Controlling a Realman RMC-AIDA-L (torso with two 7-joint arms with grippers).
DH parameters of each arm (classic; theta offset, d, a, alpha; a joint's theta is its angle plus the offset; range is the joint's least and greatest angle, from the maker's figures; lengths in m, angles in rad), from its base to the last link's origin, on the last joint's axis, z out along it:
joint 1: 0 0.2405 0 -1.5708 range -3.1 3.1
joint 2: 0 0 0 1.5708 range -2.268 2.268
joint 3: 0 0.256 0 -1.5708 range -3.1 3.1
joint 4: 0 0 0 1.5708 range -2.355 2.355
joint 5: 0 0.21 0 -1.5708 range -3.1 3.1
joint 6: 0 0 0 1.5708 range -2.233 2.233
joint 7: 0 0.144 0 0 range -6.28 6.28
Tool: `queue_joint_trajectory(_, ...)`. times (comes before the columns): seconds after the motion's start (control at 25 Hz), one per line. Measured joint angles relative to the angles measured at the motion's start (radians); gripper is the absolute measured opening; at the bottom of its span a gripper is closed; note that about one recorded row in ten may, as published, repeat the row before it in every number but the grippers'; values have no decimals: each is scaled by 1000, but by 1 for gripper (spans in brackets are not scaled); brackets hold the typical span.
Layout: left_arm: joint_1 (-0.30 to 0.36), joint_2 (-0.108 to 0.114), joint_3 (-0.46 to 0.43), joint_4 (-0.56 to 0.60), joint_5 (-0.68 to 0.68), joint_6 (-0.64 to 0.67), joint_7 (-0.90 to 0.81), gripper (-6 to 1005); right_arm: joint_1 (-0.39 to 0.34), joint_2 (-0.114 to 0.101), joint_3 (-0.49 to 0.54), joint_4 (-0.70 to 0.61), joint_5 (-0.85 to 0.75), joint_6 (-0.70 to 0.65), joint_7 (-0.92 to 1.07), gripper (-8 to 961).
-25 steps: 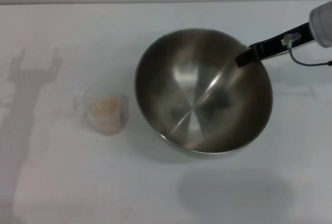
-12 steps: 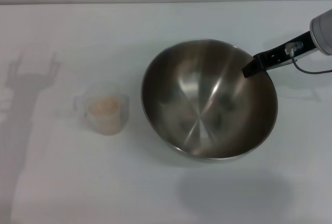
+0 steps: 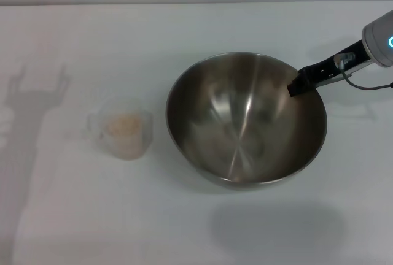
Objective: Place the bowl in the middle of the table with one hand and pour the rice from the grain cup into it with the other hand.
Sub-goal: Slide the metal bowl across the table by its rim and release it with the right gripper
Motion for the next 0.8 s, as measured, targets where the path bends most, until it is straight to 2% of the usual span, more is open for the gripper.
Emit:
queue_joint_trajectory(0.16,4,0,0,0,0,3,0,729,4,0,0,-5,2,-4,-2,47)
queue_joint_trajectory(0.4,6,0,0,0,0,11,0,728,-5,6,-30,-52,6,-12,-5,196)
queue_joint_trajectory(0.56,8,1,0,-9,0,15,0,727,-20,7,-47,-98,22,-16,-5,346)
queue_joint_trajectory(0.8,10,2,0,-12,0,15,0,725,-83,7,-53,-232,150,-15,-66,520)
